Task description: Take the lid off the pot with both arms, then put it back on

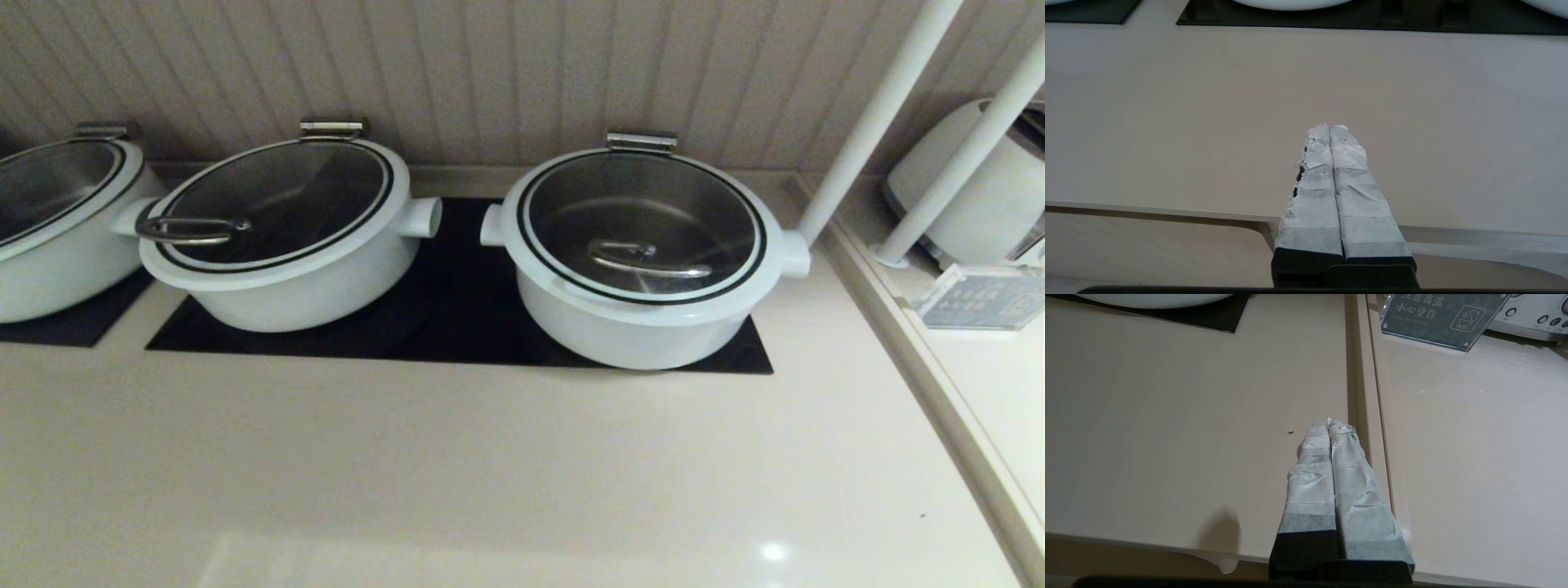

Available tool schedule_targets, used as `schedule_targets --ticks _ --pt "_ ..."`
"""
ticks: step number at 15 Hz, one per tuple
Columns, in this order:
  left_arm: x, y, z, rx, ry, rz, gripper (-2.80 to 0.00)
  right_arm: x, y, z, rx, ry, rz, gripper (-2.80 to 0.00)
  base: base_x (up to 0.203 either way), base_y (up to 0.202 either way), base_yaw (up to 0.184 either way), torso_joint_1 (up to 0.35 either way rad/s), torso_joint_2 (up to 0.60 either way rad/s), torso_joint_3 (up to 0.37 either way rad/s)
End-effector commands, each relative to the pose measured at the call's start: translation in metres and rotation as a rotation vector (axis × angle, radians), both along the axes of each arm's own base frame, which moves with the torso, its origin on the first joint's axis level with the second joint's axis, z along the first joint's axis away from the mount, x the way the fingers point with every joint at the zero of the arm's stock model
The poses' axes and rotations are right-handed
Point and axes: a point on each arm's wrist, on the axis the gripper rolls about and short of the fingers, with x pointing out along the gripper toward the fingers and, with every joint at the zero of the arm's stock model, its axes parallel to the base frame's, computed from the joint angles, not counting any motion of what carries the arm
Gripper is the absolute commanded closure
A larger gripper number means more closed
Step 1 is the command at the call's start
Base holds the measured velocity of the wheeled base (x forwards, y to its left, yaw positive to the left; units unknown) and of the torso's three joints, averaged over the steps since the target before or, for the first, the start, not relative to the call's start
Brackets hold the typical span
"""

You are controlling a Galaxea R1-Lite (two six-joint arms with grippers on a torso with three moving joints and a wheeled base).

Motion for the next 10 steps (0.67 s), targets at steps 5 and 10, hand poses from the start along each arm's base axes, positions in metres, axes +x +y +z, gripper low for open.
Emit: schedule_targets --ticks 5,10 --pt "0.0001 0.0000 0.0001 0.000 0.000 0.002 0.00 0.0001 0.0000 0.0001 -0.001 0.001 -0.001 0.00 0.000 0.000 0.000 0.000 0.00 0.000" --pt "0.0001 0.0000 0.0001 0.000 0.000 0.002 0.00 0.0001 0.0000 0.0001 -0.001 0.001 -0.001 0.00 0.000 0.000 0.000 0.000 0.00 0.000"
